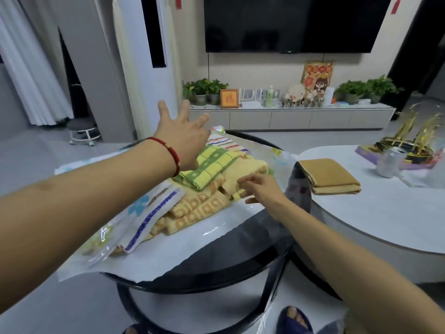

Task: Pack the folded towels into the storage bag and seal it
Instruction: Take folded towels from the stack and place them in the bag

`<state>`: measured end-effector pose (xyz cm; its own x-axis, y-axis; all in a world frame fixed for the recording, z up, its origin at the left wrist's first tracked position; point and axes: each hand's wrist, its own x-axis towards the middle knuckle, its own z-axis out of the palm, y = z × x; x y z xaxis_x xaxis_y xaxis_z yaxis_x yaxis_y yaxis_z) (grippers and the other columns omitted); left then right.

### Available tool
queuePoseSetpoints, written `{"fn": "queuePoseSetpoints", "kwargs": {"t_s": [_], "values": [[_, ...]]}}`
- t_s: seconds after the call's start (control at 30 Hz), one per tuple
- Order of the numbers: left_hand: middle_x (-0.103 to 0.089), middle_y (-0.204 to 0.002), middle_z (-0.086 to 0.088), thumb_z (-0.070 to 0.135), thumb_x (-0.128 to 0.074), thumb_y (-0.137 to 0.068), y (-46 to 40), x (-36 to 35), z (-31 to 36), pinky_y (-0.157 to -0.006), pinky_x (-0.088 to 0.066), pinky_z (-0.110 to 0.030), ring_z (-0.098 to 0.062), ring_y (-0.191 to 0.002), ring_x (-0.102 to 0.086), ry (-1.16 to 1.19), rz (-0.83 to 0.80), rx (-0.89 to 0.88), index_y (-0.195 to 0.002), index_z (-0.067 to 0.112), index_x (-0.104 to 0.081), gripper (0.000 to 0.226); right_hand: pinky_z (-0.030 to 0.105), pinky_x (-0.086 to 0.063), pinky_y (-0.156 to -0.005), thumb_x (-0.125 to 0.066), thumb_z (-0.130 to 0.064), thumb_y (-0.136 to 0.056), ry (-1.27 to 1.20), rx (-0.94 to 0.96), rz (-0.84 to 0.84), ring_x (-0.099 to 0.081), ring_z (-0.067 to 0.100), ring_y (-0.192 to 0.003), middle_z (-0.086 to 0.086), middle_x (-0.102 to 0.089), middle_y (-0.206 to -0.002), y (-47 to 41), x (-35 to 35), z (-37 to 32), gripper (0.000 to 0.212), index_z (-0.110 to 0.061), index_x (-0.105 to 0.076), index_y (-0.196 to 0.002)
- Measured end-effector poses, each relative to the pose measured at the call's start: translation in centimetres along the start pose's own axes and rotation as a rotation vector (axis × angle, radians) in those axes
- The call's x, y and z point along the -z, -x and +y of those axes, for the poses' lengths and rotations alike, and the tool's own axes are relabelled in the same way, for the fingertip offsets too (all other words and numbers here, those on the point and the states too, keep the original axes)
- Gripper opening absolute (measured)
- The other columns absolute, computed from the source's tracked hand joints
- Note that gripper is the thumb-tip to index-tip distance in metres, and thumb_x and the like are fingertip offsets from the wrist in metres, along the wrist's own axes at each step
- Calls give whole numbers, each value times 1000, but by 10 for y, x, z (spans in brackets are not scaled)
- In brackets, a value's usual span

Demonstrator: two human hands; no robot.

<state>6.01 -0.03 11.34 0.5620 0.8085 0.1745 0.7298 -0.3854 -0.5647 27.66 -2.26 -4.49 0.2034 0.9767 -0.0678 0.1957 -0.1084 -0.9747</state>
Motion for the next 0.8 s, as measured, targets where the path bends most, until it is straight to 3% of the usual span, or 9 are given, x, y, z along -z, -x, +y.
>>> {"fn": "queuePoseSetpoints", "kwargs": {"t_s": [0.17,0.3,0.4,0.5,0.6,0.7,0.8], "values": [[-19,-161,-2,46,-67,-78,-19,-13,43,-103,-18,-79,-43,-147,-9,57,50,-87,-135,29,-50,62,27,-50,-52,-60,-10,-97,-12,33,241,-61,19,-58,11,-70,-78,-2,93,37,19,-3,-76,-88],[-17,-162,-2,44,-66,-78,-37,-20,71,-105,-18,-77,-41,-146,-11,64,68,-126,-136,33,-49,61,33,-51,-59,-62,-17,-93,176,7,424,-62,21,-65,14,-71,-76,-16,153,67,20,-10,-75,-80],[-18,-162,-2,41,-65,-77,-51,-23,87,-104,-21,-75,-41,-145,-14,64,94,-153,-135,33,-50,60,38,-52,-77,-60,-14,-91,379,0,525,-68,28,-88,13,-75,-96,-33,188,84,18,-10,-76,-99],[-18,-162,-2,43,-65,-78,-67,-24,101,-105,-23,-73,-41,-145,-15,67,110,-177,-135,31,-49,61,42,-53,-94,-61,-12,-93,573,-43,549,-65,33,-107,14,-67,-122,-54,218,95,35,-15,-67,-127],[-17,-162,-2,45,-64,-80,-82,-28,115,-105,-24,-72,-42,-145,-15,73,122,-189,-138,31,-46,62,49,-48,-105,-59,-17,-96,745,-105,526,-59,39,-121,18,-55,-143,-80,244,104,40,-17,-63,-136],[-19,-162,-2,47,-63,-81,-95,-36,124,-107,-24,-71,-41,-145,-16,85,150,-194,-140,31,-42,64,52,-40,-113,-54,-29,-103,865,-156,495,-49,40,-134,18,-47,-151,-106,266,117,42,-17,-58,-143],[-22,-161,-1,48,-62,-81,-105,-42,128,-108,-25,-69,-40,-145,-18,108,167,-202,-141,32,-41,65,54,-35,-116,-46,-40,-106,797,-256,479,-45,46,-136,25,-41,-151,-134,279,127,52,-19,-41,-154]]}}
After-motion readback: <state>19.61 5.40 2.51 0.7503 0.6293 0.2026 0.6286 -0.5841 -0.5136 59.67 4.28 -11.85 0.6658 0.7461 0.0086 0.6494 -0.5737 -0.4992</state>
